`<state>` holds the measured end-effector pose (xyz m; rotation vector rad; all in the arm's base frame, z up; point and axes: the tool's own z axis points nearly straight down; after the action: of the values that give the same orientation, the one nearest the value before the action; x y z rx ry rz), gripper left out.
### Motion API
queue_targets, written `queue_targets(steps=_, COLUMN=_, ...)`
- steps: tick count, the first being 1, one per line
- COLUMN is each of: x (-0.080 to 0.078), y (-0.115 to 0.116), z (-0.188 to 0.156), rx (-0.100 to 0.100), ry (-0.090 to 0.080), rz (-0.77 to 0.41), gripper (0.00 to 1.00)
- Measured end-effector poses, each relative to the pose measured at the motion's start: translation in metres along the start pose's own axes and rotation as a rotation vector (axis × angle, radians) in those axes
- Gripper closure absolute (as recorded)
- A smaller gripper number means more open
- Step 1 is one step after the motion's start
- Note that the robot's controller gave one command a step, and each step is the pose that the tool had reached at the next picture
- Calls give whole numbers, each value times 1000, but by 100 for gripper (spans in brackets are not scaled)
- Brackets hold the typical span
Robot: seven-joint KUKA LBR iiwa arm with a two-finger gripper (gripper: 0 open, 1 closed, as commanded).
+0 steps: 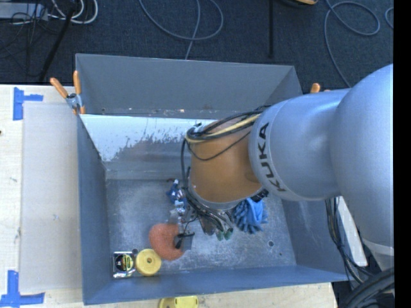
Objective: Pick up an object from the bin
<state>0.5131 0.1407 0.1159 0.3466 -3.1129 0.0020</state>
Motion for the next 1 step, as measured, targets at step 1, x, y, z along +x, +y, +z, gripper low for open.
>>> queue_targets(steps=1, x=14, y=4, z=-61, rx=0, ry=-3, rz=-10, gripper=100)
